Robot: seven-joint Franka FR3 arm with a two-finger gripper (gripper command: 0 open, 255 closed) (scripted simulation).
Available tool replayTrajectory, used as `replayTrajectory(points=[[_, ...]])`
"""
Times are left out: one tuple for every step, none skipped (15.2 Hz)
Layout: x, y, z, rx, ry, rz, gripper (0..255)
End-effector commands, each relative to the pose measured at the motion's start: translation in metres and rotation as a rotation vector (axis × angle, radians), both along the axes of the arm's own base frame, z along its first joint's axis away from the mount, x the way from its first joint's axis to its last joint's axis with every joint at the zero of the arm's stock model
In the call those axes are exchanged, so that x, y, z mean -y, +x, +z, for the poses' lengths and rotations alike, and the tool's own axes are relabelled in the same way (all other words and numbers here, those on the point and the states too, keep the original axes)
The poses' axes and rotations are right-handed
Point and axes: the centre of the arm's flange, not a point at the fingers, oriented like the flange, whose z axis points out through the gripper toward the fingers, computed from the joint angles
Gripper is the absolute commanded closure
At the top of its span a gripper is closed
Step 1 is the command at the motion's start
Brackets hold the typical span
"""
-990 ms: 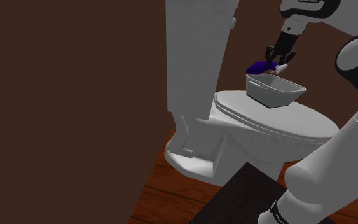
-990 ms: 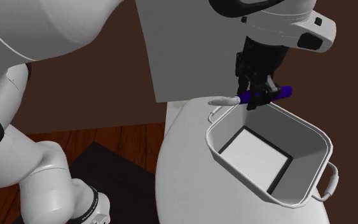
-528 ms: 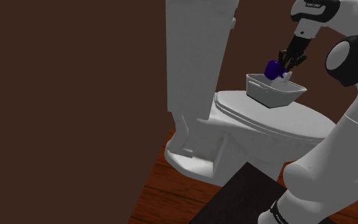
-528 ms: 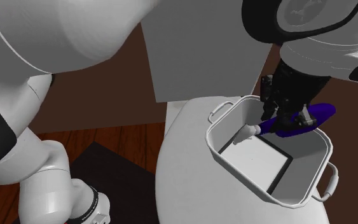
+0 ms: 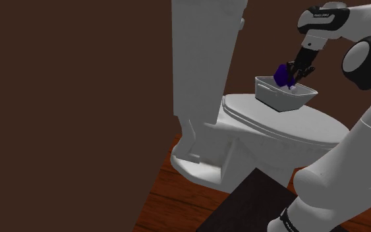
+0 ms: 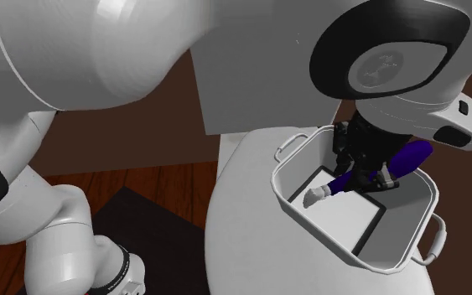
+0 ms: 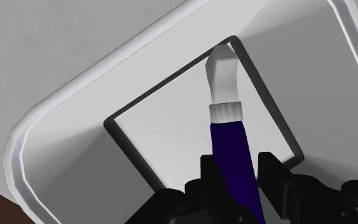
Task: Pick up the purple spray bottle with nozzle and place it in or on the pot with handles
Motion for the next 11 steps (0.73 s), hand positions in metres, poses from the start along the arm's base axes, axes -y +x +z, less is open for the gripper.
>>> replayTrajectory(points=[[0.002, 0.004, -0.008, 0.02, -0.029, 0.0, 255], [0.002, 0.004, -0.013, 0.02, -0.029, 0.0, 255], [0.002, 0.004, -0.018, 0.02, -0.029, 0.0, 255], [0.002, 0.004, -0.018, 0.02, -0.029, 0.0, 255], [0.002, 0.004, -0.018, 0.02, -0.029, 0.0, 255], [0.002, 0.004, -0.018, 0.02, -0.029, 0.0, 255], [0.002, 0.004, -0.018, 0.02, -0.029, 0.0, 255], [0.002, 0.004, -0.018, 0.02, -0.029, 0.0, 255], [0.002, 0.004, -0.018, 0.02, -0.029, 0.0, 255], [0.002, 0.004, -0.018, 0.02, -0.029, 0.0, 255], [0.002, 0.004, -0.018, 0.02, -0.029, 0.0, 255]])
